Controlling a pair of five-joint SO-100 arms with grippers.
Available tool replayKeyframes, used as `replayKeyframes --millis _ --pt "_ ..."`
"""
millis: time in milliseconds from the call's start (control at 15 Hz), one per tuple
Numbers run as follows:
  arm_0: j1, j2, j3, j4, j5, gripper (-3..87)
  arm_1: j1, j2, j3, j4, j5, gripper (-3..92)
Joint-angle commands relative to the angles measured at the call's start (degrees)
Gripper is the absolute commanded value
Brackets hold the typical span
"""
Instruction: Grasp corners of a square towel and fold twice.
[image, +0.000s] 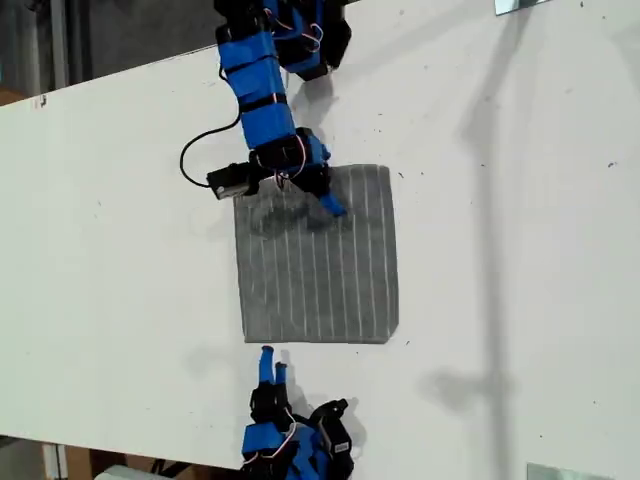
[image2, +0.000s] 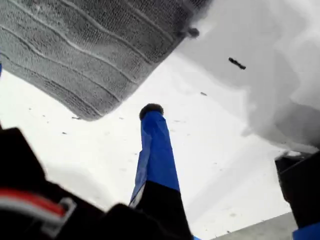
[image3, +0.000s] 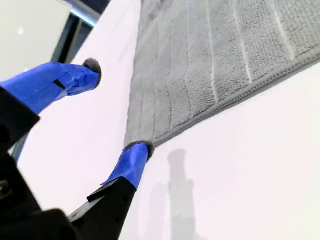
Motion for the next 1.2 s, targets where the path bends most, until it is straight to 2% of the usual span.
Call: replayKeyframes --millis 0,200,400,733,800,867,933,1000,1133 --pt "0.8 0.4 0.3 -1.5 -0.8 27.1 -8.1 -1.9 -2.9 -0.9 6.1 51.2" --pt "1.4 0.4 0.3 -1.6 -0.6 26.9 -15.2 -9.8 -6.9 -7.0 9.7 51.2" --pt "2.4 0.4 0.3 -1.4 -1.1 26.5 -14.7 -16.0 -6.2 -12.6 9.2 50.5" --pt "2.6 0.4 0.3 -1.5 -1.0 26.3 -11.6 -15.7 -4.0 -12.7 5.9 48.6" --pt "2.7 0.4 0.3 -1.3 -1.5 26.3 -11.5 -16.2 -3.7 -13.3 5.9 36.0" --pt "2.7 0.4 0.3 -0.7 -2.7 26.8 -11.6 -16.5 -3.3 -14.5 6.2 18.9" --pt "3.4 0.4 0.2 -0.1 -3.5 26.9 -11.5 -16.6 -2.6 -16.0 6.3 12.0" --pt "5.1 0.4 0.1 -0.1 -4.6 27.2 -11.8 -16.6 -2.5 -16.6 6.5 10.1" --pt "10.8 0.4 -0.2 0.4 -8.5 27.7 -12.0 -16.3 -2.5 -17.0 6.9 0.6"
